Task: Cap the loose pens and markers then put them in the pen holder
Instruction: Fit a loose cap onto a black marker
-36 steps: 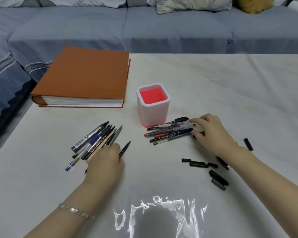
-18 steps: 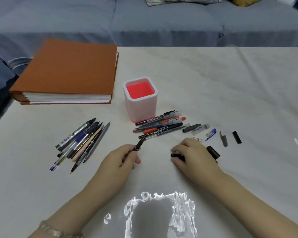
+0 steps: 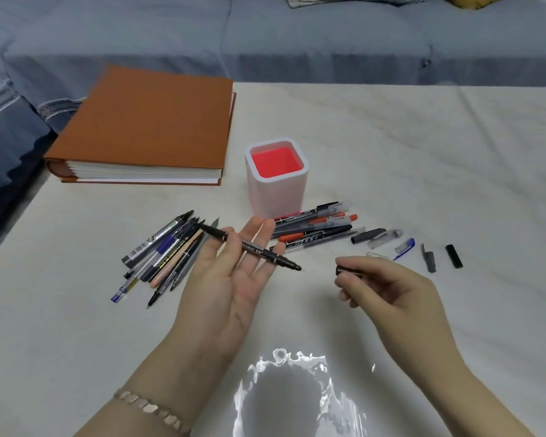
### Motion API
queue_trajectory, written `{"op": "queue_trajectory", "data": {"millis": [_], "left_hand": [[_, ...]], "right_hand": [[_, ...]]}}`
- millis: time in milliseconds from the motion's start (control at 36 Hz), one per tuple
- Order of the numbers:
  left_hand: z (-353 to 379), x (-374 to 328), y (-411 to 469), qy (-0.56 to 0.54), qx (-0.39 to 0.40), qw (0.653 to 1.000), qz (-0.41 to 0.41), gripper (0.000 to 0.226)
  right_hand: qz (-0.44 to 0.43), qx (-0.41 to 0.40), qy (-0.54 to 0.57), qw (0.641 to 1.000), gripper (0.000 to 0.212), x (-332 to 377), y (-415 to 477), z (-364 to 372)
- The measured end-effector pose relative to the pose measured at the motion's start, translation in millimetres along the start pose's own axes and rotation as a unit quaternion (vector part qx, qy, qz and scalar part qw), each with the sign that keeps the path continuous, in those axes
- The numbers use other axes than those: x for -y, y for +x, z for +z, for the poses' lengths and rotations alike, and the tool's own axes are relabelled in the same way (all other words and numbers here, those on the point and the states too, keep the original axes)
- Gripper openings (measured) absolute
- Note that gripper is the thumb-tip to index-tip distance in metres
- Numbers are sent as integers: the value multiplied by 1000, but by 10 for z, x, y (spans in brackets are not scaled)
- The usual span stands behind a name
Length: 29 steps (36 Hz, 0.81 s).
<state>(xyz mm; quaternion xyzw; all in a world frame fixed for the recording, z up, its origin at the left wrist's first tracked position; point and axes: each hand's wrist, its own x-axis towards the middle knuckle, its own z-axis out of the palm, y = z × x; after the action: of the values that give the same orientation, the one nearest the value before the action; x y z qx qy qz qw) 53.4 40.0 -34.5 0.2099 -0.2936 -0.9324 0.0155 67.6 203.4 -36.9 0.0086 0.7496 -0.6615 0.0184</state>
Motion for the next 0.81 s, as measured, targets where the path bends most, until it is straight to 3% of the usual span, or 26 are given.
{"op": "queue_trajectory", "data": {"millis": [417,806], "left_hand": [[62,111,-146,31,18,999,36,10],[131,184,-257,89,59,991,78,12]], "right_hand": [[14,-67,106,992,17,95,-86,242],[-72,-61,31,995,34,100,-69,271]]}}
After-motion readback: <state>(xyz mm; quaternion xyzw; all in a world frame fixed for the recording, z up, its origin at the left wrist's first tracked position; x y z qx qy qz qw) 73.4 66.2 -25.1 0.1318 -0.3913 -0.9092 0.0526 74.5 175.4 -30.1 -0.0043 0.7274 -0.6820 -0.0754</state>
